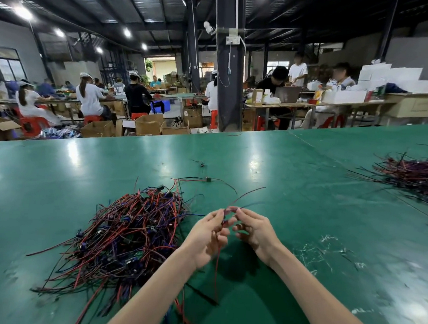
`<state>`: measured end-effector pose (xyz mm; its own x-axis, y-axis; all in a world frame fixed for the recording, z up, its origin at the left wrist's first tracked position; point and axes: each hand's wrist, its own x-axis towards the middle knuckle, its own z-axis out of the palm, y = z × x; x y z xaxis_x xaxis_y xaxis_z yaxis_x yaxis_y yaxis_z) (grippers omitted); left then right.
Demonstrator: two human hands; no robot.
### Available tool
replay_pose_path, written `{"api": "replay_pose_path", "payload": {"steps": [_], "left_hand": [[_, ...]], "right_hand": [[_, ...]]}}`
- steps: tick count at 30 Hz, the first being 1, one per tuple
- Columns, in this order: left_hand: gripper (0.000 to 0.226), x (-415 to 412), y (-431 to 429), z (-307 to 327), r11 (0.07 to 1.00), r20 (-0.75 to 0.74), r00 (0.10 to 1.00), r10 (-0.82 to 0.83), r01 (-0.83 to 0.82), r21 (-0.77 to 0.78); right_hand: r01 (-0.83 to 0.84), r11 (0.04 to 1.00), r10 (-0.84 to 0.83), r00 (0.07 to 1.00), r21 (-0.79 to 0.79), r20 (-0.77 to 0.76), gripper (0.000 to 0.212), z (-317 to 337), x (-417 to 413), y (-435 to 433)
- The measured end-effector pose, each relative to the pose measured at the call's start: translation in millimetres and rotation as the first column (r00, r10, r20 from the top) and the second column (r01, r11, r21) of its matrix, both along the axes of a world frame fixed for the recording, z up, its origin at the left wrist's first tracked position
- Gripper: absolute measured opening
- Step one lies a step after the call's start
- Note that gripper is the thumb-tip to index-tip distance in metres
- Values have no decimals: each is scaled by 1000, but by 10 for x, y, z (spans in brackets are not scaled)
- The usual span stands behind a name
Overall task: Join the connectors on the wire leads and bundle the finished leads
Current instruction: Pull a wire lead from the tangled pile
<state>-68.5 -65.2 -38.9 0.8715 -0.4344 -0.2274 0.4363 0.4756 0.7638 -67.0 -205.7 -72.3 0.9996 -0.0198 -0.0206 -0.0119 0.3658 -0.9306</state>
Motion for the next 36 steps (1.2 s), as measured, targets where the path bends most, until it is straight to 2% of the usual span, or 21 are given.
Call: {"api": "replay_pose_path", "payload": {"steps": [4,8,10,13,15,16,18,22,23,25,26,27,28,30,31,34,36], "left_hand": [[26,35,45,-63,997,-21,996,-81,81,-13],[29,133,74,24,993,78,990,-116,115,26],[31,283,34,165,997,142,989,-43,34,66],[42,725,-58,486,959,260,951,165,-216,184],[51,999,-62,663,906,305,936,175,-275,323],[46,1104,-35,719,875,314,938,148,-271,400],[21,1217,73,782,773,357,930,82,-285,567],[40,1281,463,849,551,546,837,-42,-437,711],[40,1279,600,879,432,581,808,-93,-493,755],[33,1279,906,912,100,573,780,-254,-568,817],[26,1254,1045,915,-80,490,804,-338,-544,836],[20,1213,1157,907,-223,373,842,-389,-479,849],[17,1180,1234,890,-309,251,883,-397,-386,870],[24,1144,1329,807,-348,97,916,-390,-244,905],[32,1145,1358,752,-360,93,912,-399,-249,899],[30,1101,1376,674,-351,252,883,-396,-399,847],[17,1087,1364,694,-267,332,871,-362,-438,858]], "right_hand": [[17,1000,-17,1000,-26,11,16,-12,16,20],[66,997,-66,998,40,-3,13,-32,43,6],[85,994,-85,996,65,-10,13,-39,45,-3],[102,993,-100,995,55,-27,18,-17,23,1],[106,993,-104,994,55,-36,19,-2,-5,4],[107,992,-104,994,63,-41,20,4,-11,3],[108,992,-104,993,64,-56,20,8,-9,-14],[94,995,-92,994,33,-51,21,-5,25,-26],[90,996,-89,995,23,-51,21,-8,29,-28],[84,996,-83,995,15,-53,21,-26,37,-31],[82,996,-82,995,14,-51,21,-36,42,-31],[81,997,-81,995,12,-51,21,-44,46,-33],[81,997,-80,995,10,-51,21,-46,50,-29],[81,997,-80,995,11,-50,21,-45,52,-22],[82,997,-81,996,12,-48,21,-45,47,-22],[83,996,-82,996,15,-38,21,-44,24,-26],[82,997,-82,996,9,-32,21,-49,17,-31]]}}
